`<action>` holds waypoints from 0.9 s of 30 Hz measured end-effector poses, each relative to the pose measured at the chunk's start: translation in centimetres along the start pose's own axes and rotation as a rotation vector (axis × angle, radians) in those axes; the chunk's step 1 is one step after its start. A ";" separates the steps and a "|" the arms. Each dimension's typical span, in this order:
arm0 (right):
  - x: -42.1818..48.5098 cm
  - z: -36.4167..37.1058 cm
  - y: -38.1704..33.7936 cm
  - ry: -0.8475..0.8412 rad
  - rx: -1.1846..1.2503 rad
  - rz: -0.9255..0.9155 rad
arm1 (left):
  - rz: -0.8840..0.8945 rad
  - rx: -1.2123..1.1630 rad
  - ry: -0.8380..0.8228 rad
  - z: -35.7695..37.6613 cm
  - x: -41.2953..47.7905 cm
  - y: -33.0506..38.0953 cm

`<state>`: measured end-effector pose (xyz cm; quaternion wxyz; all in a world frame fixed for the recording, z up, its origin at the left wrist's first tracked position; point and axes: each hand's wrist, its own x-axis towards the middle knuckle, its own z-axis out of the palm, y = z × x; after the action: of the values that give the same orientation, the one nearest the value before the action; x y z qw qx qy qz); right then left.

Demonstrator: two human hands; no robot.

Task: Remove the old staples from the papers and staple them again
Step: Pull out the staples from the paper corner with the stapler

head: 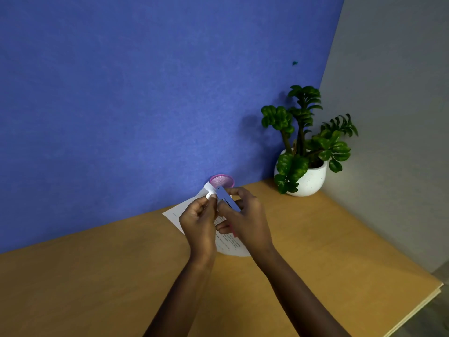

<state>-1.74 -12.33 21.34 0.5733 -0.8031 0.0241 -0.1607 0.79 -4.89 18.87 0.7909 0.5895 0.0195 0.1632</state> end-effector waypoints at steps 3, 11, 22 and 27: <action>0.1 0.0 0.0 0.006 0.004 0.000 | 0.001 0.003 0.012 0.1 0.0 -0.1; 0.1 0.8 -0.2 0.037 0.067 -0.013 | -0.035 -0.047 0.046 0.3 -0.2 -0.2; 0.2 1.6 -0.1 0.110 0.192 -0.028 | -0.139 -0.149 0.081 1.1 0.1 -0.2; 0.3 1.8 -0.1 0.127 0.254 -0.011 | -0.155 -0.189 0.077 1.3 0.2 0.0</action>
<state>-0.94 -10.68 20.97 0.6669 -0.7123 0.0352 -0.2160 1.27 -6.07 19.25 0.8517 0.5026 0.0797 0.1252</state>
